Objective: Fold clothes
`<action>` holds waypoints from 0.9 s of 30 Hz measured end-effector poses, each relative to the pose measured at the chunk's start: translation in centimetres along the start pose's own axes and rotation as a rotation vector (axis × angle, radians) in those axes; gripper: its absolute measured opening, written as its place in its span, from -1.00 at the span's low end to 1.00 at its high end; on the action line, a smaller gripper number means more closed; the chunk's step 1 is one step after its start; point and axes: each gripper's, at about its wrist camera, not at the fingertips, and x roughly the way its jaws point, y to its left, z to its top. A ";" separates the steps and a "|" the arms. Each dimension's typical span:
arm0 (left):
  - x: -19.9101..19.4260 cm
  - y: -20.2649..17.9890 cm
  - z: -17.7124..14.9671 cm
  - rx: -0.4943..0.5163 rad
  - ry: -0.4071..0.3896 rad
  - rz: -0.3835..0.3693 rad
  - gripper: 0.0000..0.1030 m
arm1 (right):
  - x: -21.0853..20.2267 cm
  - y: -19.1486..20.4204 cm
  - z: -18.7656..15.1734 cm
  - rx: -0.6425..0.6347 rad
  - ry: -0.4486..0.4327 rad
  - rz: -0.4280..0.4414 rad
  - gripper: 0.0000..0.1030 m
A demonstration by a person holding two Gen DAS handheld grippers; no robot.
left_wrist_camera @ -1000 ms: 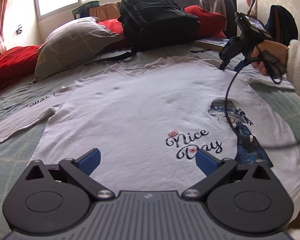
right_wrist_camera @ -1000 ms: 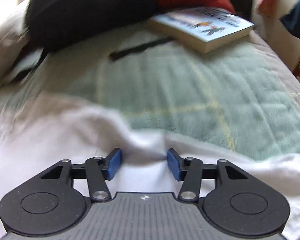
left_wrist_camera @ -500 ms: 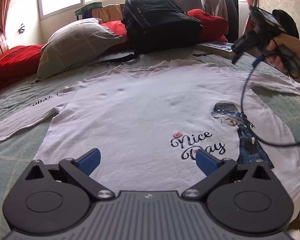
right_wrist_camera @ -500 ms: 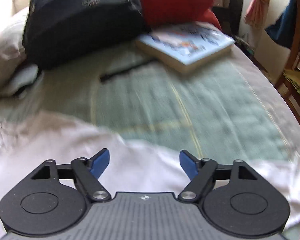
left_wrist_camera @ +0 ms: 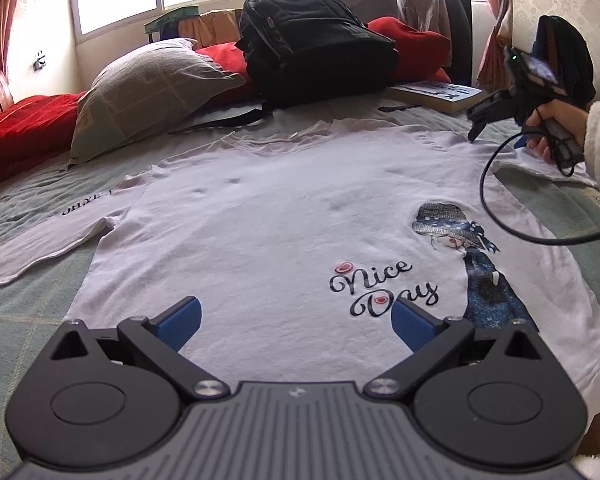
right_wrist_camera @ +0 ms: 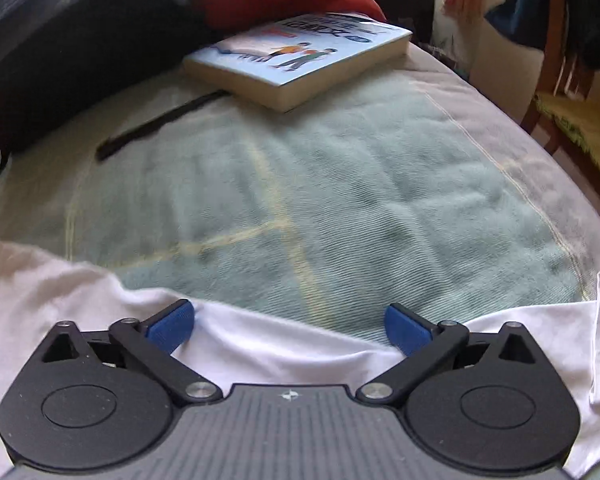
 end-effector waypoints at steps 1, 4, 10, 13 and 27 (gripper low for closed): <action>-0.1 -0.1 0.0 0.003 -0.002 0.000 0.95 | -0.8 -0.8 0.2 0.026 -0.015 0.024 0.93; -0.2 -0.3 0.1 0.000 -0.009 -0.002 0.95 | -4.7 -3.4 -0.3 0.057 -0.076 0.111 0.96; 0.0 -2.1 -0.1 0.040 0.000 -0.041 0.95 | -8.2 -9.2 -1.9 0.084 -0.090 0.247 1.00; 0.1 -3.1 -0.2 0.061 0.004 -0.060 0.95 | -6.2 -11.3 -3.0 0.139 -0.034 0.294 1.00; -0.4 -4.6 0.0 0.096 -0.001 -0.060 0.96 | -9.3 -19.9 -2.4 0.224 -0.122 -0.186 0.98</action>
